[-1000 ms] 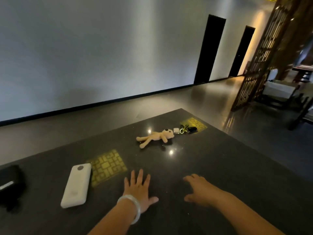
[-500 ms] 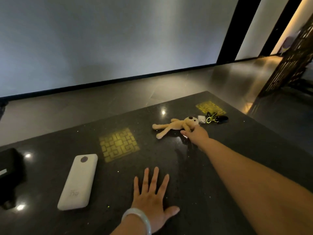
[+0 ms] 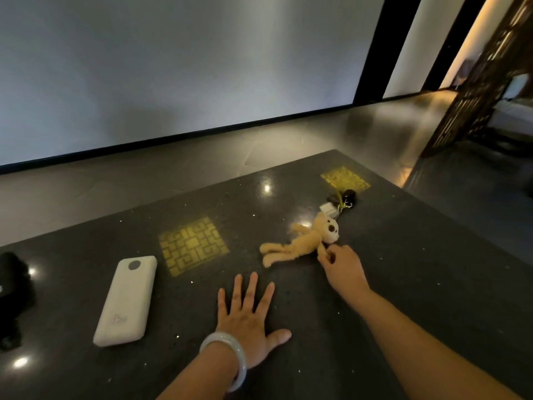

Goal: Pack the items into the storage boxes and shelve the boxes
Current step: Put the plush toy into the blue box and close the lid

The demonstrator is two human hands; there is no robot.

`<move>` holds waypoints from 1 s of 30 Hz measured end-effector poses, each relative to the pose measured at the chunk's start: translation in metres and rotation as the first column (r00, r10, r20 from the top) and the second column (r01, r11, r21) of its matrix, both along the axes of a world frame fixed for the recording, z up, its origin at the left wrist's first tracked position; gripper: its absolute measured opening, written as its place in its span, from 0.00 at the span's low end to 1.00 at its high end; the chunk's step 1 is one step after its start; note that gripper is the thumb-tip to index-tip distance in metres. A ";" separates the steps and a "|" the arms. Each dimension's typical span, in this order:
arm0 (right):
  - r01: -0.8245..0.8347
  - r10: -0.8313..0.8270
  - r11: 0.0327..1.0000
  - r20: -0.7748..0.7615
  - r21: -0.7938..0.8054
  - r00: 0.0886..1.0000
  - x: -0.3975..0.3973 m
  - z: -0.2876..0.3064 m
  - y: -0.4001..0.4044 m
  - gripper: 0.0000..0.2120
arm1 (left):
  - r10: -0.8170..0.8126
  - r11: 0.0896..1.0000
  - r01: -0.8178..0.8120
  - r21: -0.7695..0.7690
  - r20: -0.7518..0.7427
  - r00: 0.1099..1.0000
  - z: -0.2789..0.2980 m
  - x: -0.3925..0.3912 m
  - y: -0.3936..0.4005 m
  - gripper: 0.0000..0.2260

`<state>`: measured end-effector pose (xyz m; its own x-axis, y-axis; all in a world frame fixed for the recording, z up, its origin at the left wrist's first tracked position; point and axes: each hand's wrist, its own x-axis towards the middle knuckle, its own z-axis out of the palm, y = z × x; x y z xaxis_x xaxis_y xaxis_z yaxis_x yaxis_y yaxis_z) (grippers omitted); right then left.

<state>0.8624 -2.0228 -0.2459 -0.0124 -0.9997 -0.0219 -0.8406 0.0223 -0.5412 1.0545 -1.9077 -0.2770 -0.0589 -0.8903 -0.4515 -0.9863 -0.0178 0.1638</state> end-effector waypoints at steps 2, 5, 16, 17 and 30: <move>-0.030 0.030 1.000 -0.064 0.002 0.998 -0.025 0.001 0.040 0.08 | -0.010 0.999 0.010 -0.045 0.005 1.000 -0.001 0.000 0.002 0.40; -0.042 0.062 0.992 -0.170 0.119 0.983 -0.063 0.009 0.098 0.05 | -0.028 0.995 0.029 -0.093 0.009 1.000 -0.003 0.001 0.006 0.39; 0.102 -0.076 0.984 -0.177 0.145 0.981 -0.092 0.032 0.129 0.30 | -0.089 0.980 0.068 -0.186 -0.104 0.991 -0.010 -0.069 0.053 0.37; 0.097 -0.067 0.978 -0.161 0.184 0.985 -0.082 0.028 0.127 0.33 | -0.102 0.981 0.085 -0.172 -0.091 0.991 -0.012 -0.078 0.058 0.39; -0.029 0.025 0.977 0.021 0.212 0.999 -0.107 0.042 0.221 0.29 | -0.153 0.961 0.071 -0.266 -0.301 0.941 0.011 -0.103 0.077 0.44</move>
